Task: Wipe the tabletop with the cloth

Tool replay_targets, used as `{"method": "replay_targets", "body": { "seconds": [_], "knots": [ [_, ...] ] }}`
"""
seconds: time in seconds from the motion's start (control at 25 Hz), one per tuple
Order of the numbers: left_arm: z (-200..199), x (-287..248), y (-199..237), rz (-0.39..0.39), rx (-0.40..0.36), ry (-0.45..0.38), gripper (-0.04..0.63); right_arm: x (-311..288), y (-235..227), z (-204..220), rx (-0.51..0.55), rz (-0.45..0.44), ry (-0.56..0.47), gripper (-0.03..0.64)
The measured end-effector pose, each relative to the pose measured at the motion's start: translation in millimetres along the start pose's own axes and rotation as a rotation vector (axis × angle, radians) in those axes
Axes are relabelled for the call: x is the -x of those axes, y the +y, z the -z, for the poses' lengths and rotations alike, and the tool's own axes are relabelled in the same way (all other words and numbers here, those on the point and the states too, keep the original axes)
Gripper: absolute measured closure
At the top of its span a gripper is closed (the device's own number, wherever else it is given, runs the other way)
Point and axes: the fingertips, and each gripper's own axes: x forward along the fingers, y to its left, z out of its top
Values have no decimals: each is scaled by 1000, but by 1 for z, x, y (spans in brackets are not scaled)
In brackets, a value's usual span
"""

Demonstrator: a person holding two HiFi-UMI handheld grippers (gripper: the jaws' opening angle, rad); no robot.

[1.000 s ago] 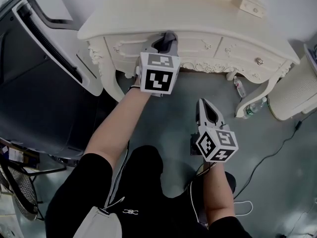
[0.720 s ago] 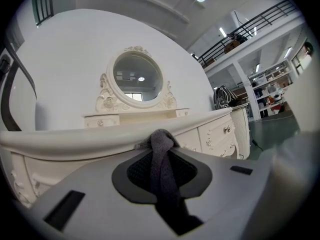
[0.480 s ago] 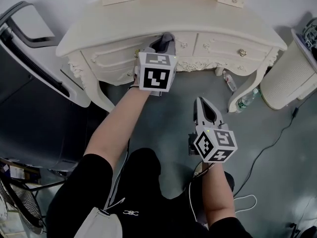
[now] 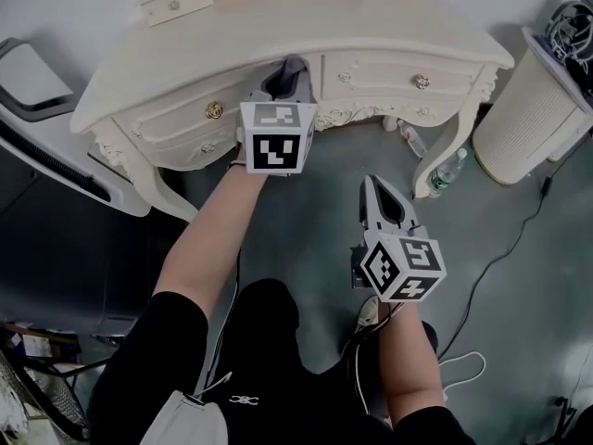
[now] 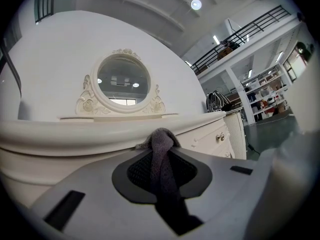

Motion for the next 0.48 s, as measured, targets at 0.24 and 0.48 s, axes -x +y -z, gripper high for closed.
{"method": "replay_targets", "body": {
  "seconds": [0.24, 0.48],
  "knots": [
    [-2, -23, -32, 72, -37, 9, 531, 8, -19, -3, -5, 28, -4, 614],
    [-10, -47, -68, 144, -31, -29, 532, 21, -48, -12, -15, 65, -22, 614]
  ]
}}
